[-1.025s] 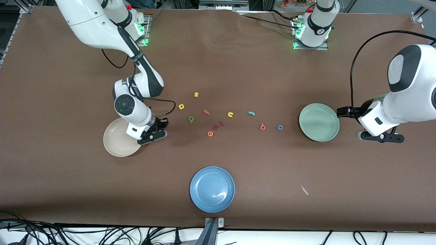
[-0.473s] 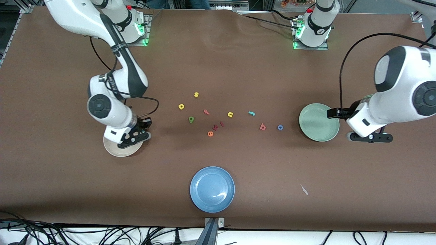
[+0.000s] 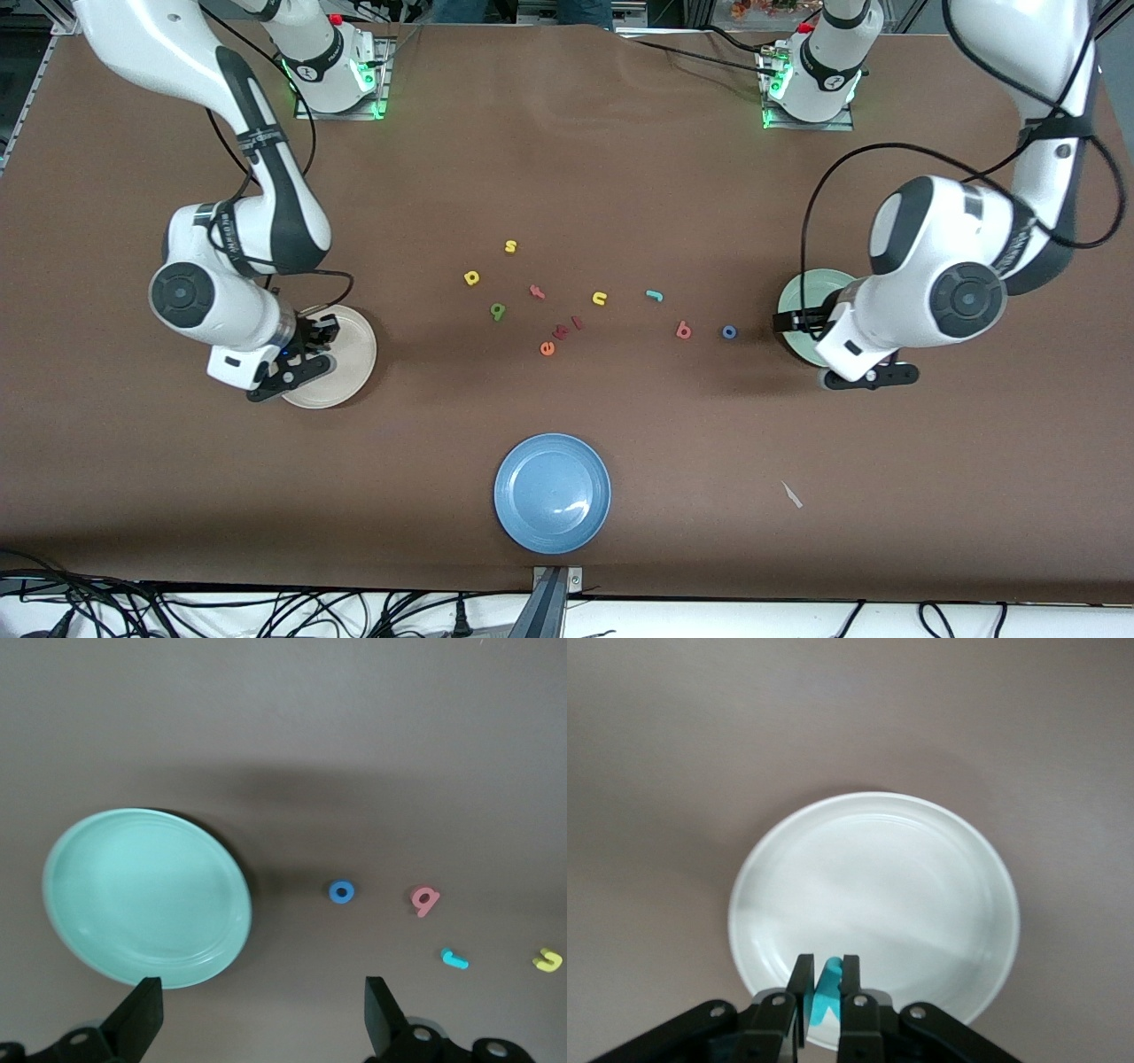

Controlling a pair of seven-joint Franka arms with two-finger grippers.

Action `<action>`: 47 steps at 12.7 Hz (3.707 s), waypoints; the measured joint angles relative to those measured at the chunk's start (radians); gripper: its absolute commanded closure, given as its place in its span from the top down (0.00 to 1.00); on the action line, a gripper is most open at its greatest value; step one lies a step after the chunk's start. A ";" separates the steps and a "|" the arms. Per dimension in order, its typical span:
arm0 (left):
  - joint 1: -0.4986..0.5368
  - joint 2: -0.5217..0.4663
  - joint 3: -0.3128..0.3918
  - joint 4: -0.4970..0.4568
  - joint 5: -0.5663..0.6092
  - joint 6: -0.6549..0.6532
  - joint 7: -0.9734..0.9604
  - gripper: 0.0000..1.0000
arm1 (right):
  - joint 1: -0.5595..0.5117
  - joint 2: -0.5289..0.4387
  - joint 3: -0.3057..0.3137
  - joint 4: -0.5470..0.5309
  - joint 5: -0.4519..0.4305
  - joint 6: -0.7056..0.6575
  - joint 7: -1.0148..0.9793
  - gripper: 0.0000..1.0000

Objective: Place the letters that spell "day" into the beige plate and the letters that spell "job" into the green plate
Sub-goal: 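Drop the y on the cream plate while the left gripper reaches the o, then lift the blue o with the left gripper while the right gripper reaches the a, then release the o on the green plate while the right gripper grasps the a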

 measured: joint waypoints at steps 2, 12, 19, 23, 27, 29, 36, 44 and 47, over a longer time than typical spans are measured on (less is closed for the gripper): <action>-0.010 0.002 -0.010 -0.094 -0.001 0.114 -0.045 1.00 | -0.030 0.013 0.000 0.017 0.001 0.000 -0.040 0.49; -0.084 0.056 -0.027 -0.397 -0.001 0.599 -0.194 0.70 | 0.030 0.018 0.044 0.024 0.083 -0.001 0.163 0.63; -0.085 0.085 -0.026 -0.397 0.001 0.631 -0.194 0.63 | 0.239 0.015 0.056 0.016 0.083 0.005 0.526 0.68; -0.085 0.097 -0.025 -0.395 0.002 0.645 -0.193 0.44 | 0.321 0.014 0.056 -0.039 0.083 0.069 0.560 0.79; -0.085 0.100 -0.022 -0.392 0.009 0.645 -0.191 0.06 | 0.332 0.000 0.073 -0.155 0.083 0.196 0.573 0.80; -0.084 0.098 -0.021 -0.391 0.025 0.644 -0.191 0.00 | 0.333 -0.008 0.092 -0.217 0.083 0.260 0.573 0.80; -0.042 0.052 -0.012 -0.225 0.031 0.334 -0.105 0.00 | 0.348 -0.021 0.109 -0.393 0.082 0.462 0.573 0.80; 0.146 0.079 -0.005 -0.186 0.040 0.081 0.232 1.00 | 0.378 -0.026 0.109 -0.441 0.081 0.544 0.573 0.52; 0.147 0.088 -0.010 -0.174 0.040 0.078 0.232 1.00 | 0.378 -0.029 0.107 -0.444 0.081 0.545 0.573 0.32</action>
